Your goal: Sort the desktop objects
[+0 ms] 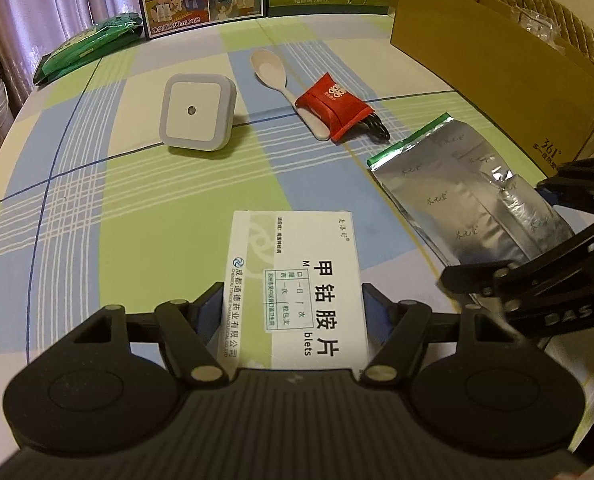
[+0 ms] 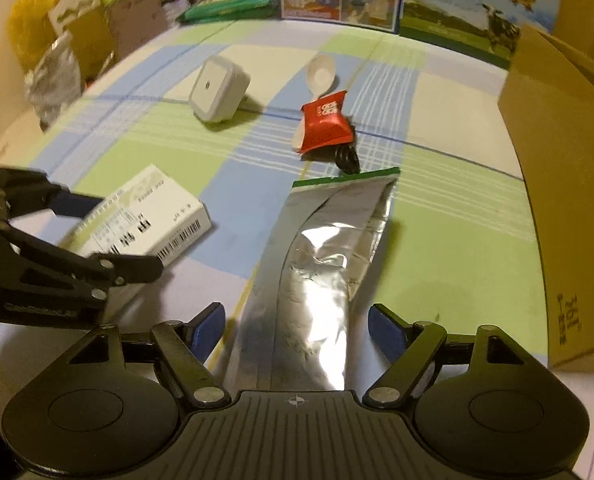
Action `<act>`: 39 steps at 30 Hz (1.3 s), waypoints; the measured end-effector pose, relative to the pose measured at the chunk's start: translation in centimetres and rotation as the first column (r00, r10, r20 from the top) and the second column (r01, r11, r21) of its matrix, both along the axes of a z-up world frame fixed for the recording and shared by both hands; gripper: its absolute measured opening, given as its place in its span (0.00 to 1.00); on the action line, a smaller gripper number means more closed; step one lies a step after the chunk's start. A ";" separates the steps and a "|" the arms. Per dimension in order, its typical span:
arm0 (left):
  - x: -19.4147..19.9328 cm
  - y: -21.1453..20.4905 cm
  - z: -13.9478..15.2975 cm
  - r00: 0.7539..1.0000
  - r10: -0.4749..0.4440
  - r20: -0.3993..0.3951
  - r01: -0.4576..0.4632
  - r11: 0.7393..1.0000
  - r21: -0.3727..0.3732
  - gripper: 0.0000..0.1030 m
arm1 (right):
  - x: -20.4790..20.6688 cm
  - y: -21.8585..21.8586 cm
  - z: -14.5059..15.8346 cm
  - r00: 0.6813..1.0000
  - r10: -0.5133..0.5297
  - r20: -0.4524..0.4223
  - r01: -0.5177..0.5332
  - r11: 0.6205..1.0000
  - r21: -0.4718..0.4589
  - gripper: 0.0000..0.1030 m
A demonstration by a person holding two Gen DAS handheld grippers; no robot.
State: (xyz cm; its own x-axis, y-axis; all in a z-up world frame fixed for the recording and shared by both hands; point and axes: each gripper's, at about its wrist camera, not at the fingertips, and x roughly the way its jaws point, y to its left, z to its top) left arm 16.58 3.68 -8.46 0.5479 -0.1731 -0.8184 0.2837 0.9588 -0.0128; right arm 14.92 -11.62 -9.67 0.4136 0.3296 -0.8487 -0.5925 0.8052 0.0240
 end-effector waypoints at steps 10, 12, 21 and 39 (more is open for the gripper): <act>0.4 -0.2 -0.5 1.000 -0.007 -0.014 0.007 1.000 0.001 0.65 | 0.0 0.3 -0.1 1.000 -0.004 -0.006 0.004 1.000 -0.017 0.53; 0.4 -0.2 -0.5 1.000 -0.007 -0.013 0.007 1.000 0.003 0.65 | 0.1 0.5 0.0 1.000 -0.006 -0.004 0.006 1.000 -0.017 0.50; 0.3 -0.2 -0.4 1.000 0.001 -0.017 -0.001 1.000 -0.005 0.65 | -0.1 0.6 0.3 1.000 -0.006 0.012 0.006 1.000 0.007 0.35; 0.1 -1.0 1.0 1.000 -0.001 0.021 0.001 1.000 -0.028 0.65 | 0.5 -0.5 1.7 0.997 -0.075 0.033 0.071 0.992 0.103 0.34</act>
